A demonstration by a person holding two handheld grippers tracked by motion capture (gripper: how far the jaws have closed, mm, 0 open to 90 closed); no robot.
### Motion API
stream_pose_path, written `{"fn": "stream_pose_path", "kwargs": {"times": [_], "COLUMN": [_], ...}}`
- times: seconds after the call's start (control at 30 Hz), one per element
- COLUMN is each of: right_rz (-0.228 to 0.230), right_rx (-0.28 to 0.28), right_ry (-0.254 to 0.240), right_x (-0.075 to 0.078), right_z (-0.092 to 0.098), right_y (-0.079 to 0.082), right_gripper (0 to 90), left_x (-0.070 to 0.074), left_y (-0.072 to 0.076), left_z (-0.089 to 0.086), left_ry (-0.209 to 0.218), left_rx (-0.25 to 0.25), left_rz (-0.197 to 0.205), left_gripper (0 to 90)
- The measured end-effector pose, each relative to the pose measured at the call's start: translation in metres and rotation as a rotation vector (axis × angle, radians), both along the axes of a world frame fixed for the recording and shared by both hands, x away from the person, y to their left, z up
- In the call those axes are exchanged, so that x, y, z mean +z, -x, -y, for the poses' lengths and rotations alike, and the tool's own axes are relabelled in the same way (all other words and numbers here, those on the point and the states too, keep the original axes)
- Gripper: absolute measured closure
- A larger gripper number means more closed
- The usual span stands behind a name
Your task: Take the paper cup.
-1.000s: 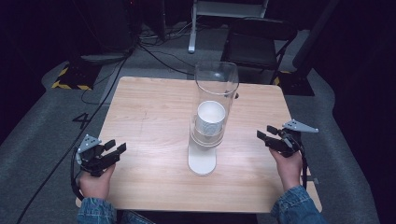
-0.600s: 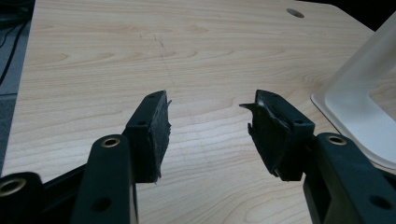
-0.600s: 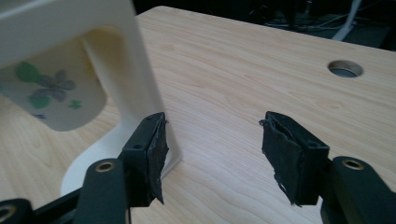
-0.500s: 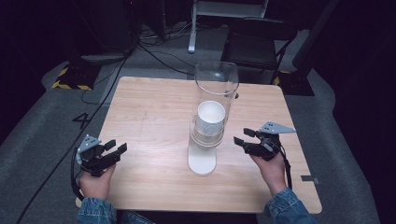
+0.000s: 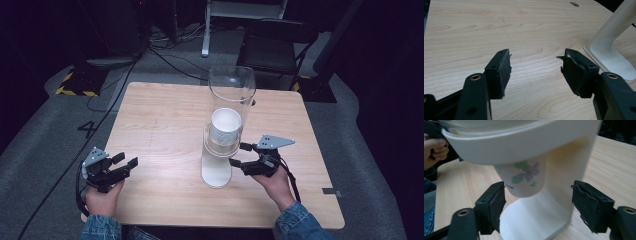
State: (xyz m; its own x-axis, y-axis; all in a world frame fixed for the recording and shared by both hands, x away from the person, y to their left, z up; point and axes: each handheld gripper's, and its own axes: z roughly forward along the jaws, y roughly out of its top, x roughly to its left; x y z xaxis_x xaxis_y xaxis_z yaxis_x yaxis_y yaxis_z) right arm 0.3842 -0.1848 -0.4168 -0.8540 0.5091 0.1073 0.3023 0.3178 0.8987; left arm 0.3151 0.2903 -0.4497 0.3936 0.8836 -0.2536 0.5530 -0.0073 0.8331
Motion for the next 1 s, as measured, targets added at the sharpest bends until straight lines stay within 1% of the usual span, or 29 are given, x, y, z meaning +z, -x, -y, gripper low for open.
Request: {"fn": "stream_pose_path", "kwargs": {"times": [0.03,0.07,0.1,0.17,0.2,0.3,0.33,0.4,0.47,0.53,0.6,0.63,0.7,0.73,0.8,0.87,1.0], "right_rz": [0.0,0.003,0.003,0.01,0.012,0.018,0.029,0.034,0.046,0.047,0.05,0.05,0.049,0.057,0.067,0.071,0.08], "right_rx": [0.0,0.012,0.012,0.012,0.013,0.025,0.031,0.041,0.042,0.044,0.035,0.035,0.033,0.021,0.014,0.008,0.012], "right_ry": [0.0,-0.009,-0.009,-0.021,-0.027,-0.032,-0.04,-0.049,-0.056,-0.062,-0.073,-0.073,-0.081,-0.077,-0.076,-0.072,-0.065], "right_x": [0.0,-0.002,-0.002,-0.005,-0.006,-0.008,-0.009,-0.01,-0.011,-0.011,-0.013,-0.013,-0.015,-0.017,-0.018,-0.018,-0.018], "right_z": [0.0,-0.005,-0.005,-0.012,-0.014,-0.019,-0.024,-0.028,-0.033,-0.035,-0.039,-0.039,-0.042,-0.045,-0.046,-0.046,-0.046], "right_y": [0.0,-0.001,-0.001,-0.004,-0.005,-0.006,-0.007,-0.008,-0.008,-0.008,-0.009,-0.009,-0.01,-0.009,-0.009,-0.009,-0.009], "right_gripper": [26.5,24.7,24.7,23.0,22.8,21.9,21.9,21.9,22.0,22.2,23.8,23.8,24.5,26.8,28.2,30.6,31.4], "left_x": [0.0,0.0,0.0,-0.002,-0.003,-0.004,-0.005,-0.008,-0.01,-0.011,-0.013,-0.013,-0.013,-0.014,-0.013,-0.013,-0.013], "left_y": [0.0,0.002,0.002,0.006,0.007,0.01,0.013,0.016,0.019,0.02,0.021,0.021,0.022,0.023,0.023,0.022,0.022], "left_z": [0.0,0.0,0.0,-0.002,-0.002,-0.005,-0.007,-0.008,-0.01,-0.009,-0.01,-0.01,-0.01,-0.01,-0.01,-0.01,-0.009], "left_ry": [0.0,-0.009,-0.009,-0.015,-0.015,-0.017,-0.01,0.003,-0.008,-0.014,-0.033,-0.033,-0.047,-0.048,-0.053,-0.055,-0.055], "left_rx": [0.0,0.002,0.002,0.004,0.012,0.015,0.023,0.029,0.036,0.044,0.053,0.053,0.056,0.059,0.057,0.054,0.054], "left_rz": [0.0,0.001,0.001,0.001,-0.001,0.0,0.01,0.029,0.056,0.062,0.071,0.071,0.072,0.062,0.057,0.056,0.053], "left_gripper": [39.1,38.9,38.9,38.9,38.9,38.6,37.3,35.2,33.0,31.2,29.8,29.5,29.4,29.4,29.8,30.0,30.2]}}
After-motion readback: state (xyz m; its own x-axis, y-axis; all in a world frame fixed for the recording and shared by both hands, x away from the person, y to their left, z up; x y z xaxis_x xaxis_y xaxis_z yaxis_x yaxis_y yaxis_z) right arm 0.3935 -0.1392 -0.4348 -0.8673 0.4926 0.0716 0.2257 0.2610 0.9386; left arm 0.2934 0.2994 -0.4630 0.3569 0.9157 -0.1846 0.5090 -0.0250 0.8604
